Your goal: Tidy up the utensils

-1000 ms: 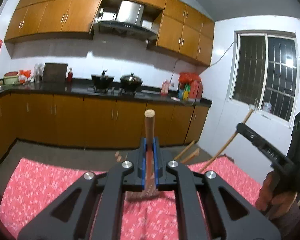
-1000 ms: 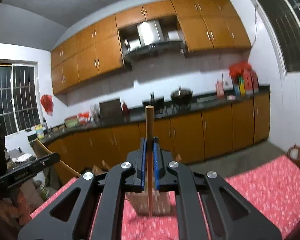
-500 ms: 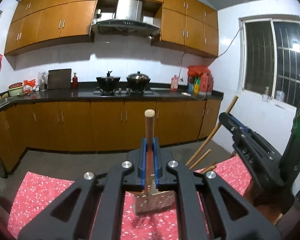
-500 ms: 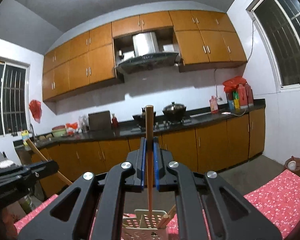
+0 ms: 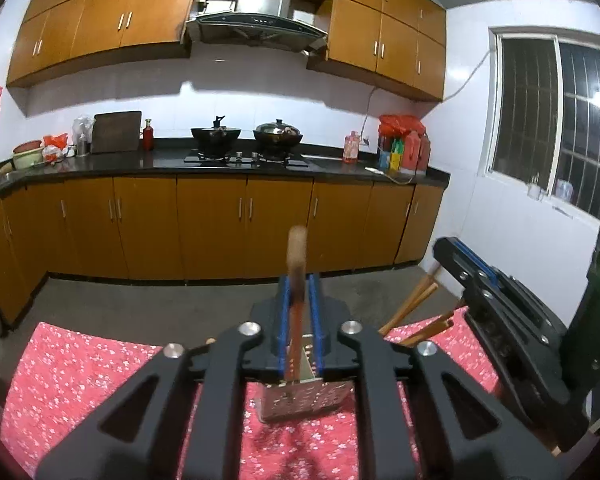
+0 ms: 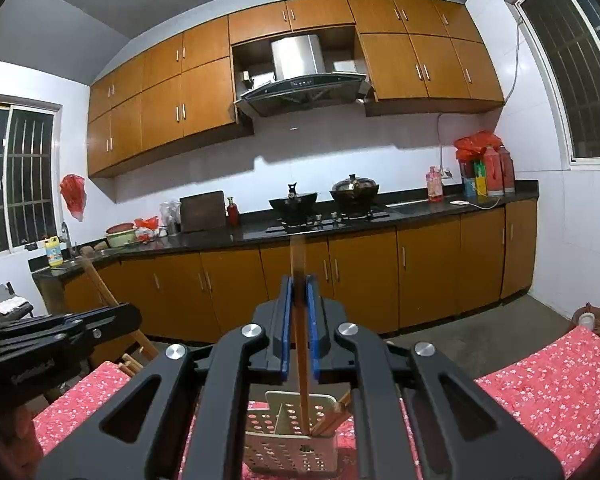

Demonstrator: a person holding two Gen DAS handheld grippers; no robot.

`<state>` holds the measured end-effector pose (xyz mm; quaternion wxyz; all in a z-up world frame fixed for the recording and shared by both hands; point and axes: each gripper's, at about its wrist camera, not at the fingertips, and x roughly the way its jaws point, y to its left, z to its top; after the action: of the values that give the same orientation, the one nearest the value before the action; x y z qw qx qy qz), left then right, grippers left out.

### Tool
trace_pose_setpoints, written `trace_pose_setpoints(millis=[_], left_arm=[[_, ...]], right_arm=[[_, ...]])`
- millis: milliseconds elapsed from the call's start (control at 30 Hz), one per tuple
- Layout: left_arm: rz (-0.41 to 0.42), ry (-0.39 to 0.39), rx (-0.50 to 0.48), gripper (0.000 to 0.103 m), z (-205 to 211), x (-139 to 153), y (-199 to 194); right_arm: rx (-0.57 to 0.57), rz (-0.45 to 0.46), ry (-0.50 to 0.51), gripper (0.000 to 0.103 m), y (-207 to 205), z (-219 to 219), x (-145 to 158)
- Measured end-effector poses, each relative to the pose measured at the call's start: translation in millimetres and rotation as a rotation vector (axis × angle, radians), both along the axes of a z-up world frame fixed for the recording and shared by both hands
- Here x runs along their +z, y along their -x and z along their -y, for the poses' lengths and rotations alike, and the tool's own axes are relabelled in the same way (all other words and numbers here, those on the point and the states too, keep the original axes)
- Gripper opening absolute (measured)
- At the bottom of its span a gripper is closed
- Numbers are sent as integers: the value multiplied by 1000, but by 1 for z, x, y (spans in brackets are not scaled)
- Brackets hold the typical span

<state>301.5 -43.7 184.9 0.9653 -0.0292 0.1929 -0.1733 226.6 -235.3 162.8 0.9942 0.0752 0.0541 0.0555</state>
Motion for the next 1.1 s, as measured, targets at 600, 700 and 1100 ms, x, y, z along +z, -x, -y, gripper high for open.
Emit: trace_pose_setpoints(millis=[600,700,1100], left_arm=[[28,-8,103,32,-69,-21,89],[22,-29,126,37,-79,-33,109],[69,-89,221,96,-96,-81,197]], right_arm=[[-63,-59,-9,57,96,38,-18],[-77,-69,19,67,114,36,-25],[-72,-98,125,101,179,7,-68]])
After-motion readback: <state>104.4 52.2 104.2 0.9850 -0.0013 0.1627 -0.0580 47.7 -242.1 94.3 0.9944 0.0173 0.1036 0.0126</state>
